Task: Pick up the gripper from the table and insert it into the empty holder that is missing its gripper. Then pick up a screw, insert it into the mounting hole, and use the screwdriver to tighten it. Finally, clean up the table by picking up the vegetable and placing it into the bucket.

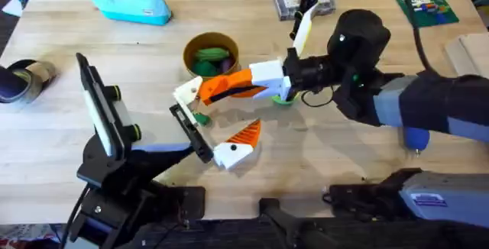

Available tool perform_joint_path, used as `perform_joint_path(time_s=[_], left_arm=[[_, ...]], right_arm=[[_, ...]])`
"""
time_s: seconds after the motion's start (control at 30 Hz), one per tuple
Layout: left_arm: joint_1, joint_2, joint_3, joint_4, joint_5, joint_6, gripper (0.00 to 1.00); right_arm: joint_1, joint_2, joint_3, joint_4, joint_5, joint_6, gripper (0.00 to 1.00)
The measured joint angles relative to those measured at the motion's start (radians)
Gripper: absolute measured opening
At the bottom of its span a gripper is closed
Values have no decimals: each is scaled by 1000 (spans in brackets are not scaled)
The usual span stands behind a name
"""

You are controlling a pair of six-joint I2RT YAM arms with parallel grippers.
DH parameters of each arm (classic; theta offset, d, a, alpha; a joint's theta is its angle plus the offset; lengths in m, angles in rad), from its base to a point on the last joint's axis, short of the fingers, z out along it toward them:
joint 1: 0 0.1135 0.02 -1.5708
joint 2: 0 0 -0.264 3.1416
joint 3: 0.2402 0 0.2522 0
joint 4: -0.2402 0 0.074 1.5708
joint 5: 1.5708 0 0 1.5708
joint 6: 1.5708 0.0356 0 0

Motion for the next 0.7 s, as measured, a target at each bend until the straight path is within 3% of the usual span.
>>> perform_joint_path(time_s=[0.7], left_arm=[[0, 0, 0, -6, 1, -32, 993]], right_arm=[[3, 95, 13, 42, -19, 11, 9]])
